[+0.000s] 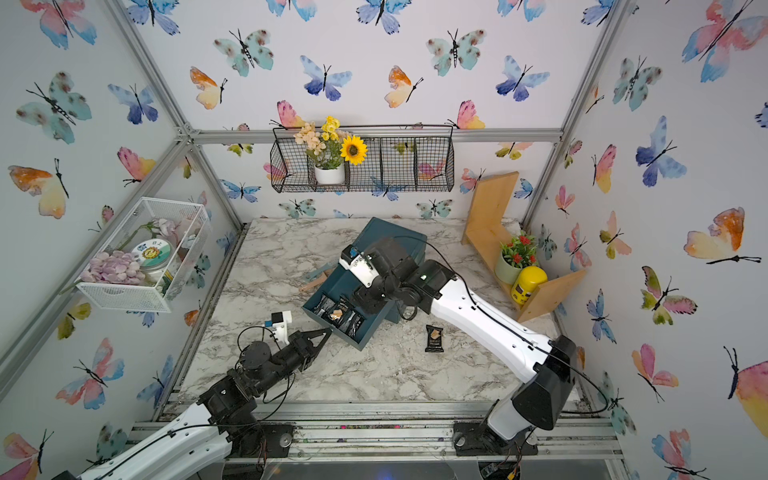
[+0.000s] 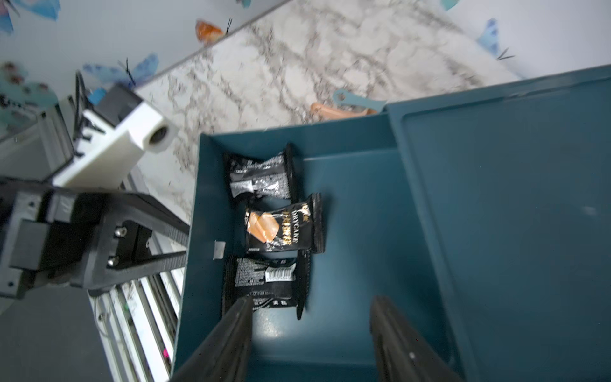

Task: Take the cookies out of the drawer
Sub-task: Adjust the cookie in the drawer.

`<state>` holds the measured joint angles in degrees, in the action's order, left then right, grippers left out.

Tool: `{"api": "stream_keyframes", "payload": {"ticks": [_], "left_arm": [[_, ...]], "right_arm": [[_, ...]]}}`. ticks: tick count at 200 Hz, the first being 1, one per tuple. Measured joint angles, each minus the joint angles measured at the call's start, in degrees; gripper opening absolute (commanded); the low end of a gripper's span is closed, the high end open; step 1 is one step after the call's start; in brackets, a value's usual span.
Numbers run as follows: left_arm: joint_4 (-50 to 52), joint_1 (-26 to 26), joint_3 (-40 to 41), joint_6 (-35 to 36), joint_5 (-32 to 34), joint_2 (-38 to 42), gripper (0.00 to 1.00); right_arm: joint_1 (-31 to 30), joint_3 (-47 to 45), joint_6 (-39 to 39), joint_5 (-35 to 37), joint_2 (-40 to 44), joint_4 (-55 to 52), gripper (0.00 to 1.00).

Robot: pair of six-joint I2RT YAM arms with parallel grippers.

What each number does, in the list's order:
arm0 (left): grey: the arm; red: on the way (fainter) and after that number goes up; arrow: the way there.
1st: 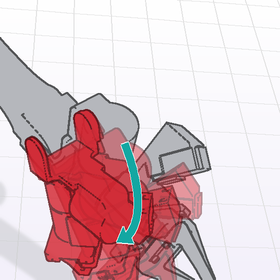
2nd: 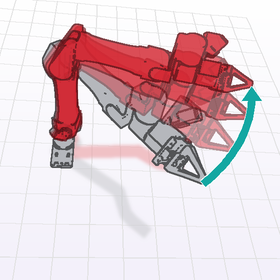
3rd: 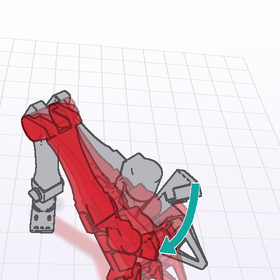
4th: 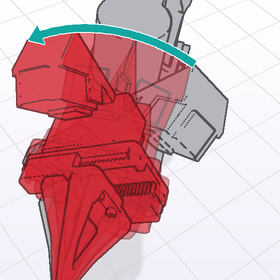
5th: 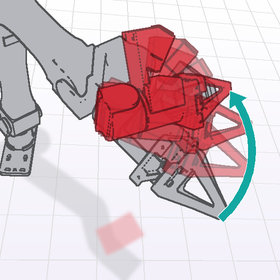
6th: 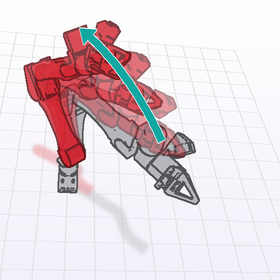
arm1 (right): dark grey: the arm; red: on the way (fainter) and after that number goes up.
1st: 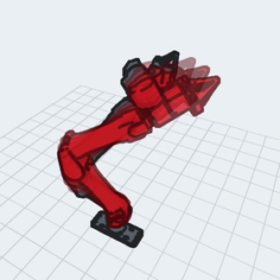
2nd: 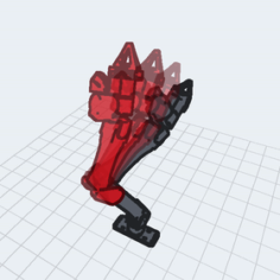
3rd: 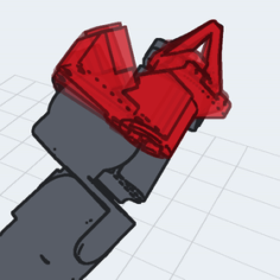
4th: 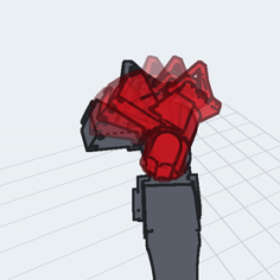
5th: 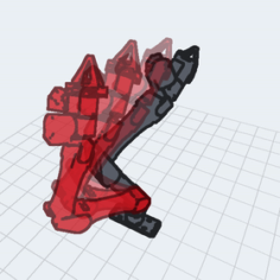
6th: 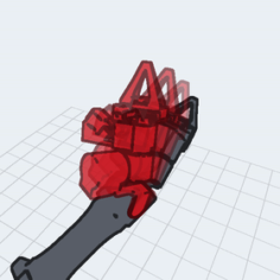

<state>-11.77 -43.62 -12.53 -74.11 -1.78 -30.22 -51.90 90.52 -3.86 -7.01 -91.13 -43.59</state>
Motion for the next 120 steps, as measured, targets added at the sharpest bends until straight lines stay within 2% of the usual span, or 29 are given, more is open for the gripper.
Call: {"api": "stream_keyframes", "payload": {"ticks": [34,120], "left_arm": [[0.57,0.00,0.00,0.00,0.04,0.48,0.00],[1.01,0.00,0.00,0.00,0.15,0.66,0.00]], "right_arm": [[-1.09,1.25,-2.82,-1.70,-5.20,-4.31,0.62],[-1.84,5.16,-4.83,-5.14,-10.73,-8.83,0.62]]}}
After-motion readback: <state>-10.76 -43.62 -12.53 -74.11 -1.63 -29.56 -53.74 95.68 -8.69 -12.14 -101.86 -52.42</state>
